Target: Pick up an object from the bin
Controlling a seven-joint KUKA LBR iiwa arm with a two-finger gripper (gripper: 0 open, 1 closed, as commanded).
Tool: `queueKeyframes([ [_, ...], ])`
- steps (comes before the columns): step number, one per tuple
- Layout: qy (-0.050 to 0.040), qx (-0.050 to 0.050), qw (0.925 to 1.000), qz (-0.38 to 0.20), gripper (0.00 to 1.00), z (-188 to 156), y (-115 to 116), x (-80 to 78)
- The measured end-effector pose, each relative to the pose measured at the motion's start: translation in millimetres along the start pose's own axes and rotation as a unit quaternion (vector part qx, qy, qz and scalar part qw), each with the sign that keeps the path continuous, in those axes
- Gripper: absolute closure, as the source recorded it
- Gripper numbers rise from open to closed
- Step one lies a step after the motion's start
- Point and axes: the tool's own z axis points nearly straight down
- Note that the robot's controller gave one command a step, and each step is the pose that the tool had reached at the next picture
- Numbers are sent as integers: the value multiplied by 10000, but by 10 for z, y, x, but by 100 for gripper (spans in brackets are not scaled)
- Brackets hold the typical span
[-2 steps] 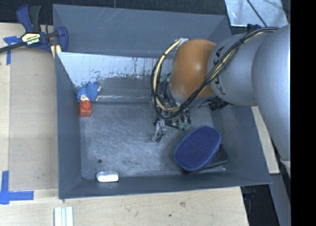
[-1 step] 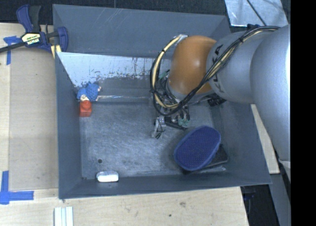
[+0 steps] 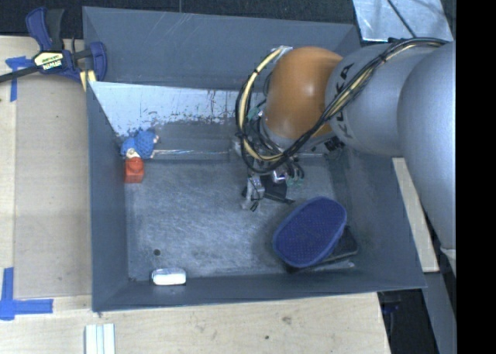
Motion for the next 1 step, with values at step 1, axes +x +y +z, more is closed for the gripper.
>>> queueKeyframes([
  [1,0,-1,10000,12,100,-1,-4,0],
])
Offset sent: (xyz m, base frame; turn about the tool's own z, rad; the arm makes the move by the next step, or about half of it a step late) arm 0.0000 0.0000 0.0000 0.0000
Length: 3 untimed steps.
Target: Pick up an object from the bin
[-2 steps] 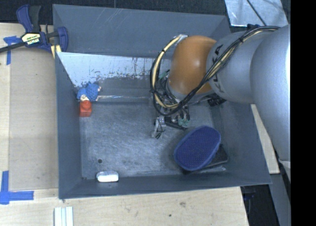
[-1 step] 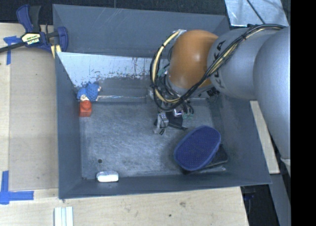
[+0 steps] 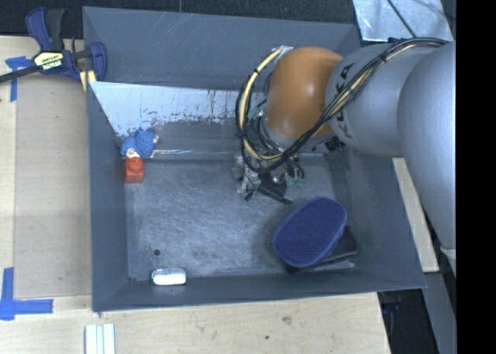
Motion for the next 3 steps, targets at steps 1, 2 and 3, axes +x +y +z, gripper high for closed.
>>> queueKeyframes([
  [1,-24,2,9996,-269,100,-1000,79,284],
  [2,33,6,9714,2373,100,-760,238,717],
  [3,39,13,9738,2274,100,-638,245,1011],
])
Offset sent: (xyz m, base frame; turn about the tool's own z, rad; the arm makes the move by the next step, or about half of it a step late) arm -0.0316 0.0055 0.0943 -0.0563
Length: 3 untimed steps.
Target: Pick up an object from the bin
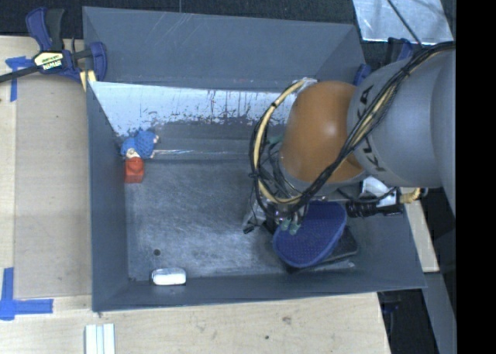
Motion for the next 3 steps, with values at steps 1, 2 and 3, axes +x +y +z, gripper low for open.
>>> queueKeyframes([
  [1,-58,-38,9997,-227,100,-1303,420,17],
  [2,8,4,9877,-1561,100,-252,-49,101],
  [3,-41,-17,9866,-1632,100,-781,-34,272],
])
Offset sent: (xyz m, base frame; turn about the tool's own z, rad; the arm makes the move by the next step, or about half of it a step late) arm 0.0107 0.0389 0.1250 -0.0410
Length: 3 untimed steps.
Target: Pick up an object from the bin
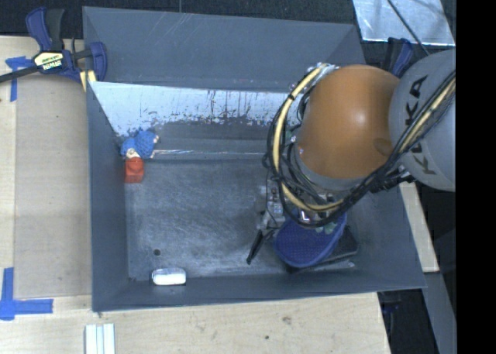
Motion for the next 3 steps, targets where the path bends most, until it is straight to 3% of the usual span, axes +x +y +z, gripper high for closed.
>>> queueKeyframes([
  [1,24,4,10000,1,0,29,-1,3],
  [2,54,-1,9873,-1587,0,1230,157,-84],
  [3,46,-6,9472,-3206,0,1449,-100,-132],
])
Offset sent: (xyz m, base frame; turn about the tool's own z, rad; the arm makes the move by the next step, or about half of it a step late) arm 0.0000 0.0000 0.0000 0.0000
